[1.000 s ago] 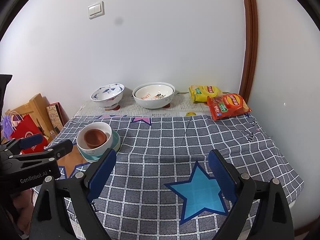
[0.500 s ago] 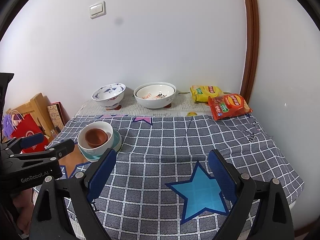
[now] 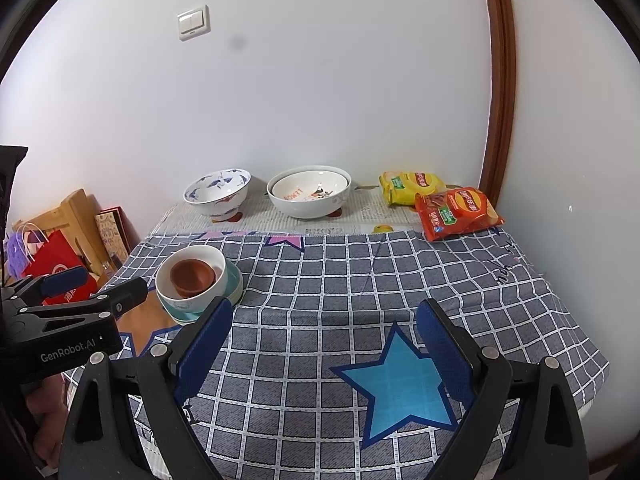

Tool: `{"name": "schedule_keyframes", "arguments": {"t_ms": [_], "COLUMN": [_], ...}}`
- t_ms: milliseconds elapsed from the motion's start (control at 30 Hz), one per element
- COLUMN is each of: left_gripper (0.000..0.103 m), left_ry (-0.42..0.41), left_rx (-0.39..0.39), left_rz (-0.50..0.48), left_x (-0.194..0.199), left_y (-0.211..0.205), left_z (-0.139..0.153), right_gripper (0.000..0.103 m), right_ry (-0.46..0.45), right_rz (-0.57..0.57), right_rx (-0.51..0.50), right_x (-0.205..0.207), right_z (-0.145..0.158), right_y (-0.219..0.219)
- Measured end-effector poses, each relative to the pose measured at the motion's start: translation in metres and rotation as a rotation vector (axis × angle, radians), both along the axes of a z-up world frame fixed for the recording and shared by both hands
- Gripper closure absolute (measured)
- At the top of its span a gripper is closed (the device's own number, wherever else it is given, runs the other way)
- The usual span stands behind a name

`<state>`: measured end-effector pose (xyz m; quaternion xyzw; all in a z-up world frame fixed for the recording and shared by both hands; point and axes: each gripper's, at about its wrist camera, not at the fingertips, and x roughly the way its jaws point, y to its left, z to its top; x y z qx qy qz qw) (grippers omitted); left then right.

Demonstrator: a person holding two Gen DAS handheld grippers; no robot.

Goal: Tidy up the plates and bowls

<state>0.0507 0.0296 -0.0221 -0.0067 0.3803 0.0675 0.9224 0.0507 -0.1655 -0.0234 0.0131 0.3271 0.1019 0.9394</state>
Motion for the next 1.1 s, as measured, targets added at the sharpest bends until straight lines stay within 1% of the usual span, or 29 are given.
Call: {"name": "schedule_keyframes", "arguments": {"t_ms": [1100], "left_gripper": [0.012], "left_ry": [-0.006], "left_rx": [0.004], "left_rz": [-0.001], "left_x": [0.0013], "left_y": [-0.0034], "left_z": [0.0015], "right_gripper": [0.011], "right_ry": [0.001], "right_rz": [-0.004], "right_rx": [0.000], "right_x": [-0.0001], "right_z": [-0.0003], "right_y": [-0.0007]}}
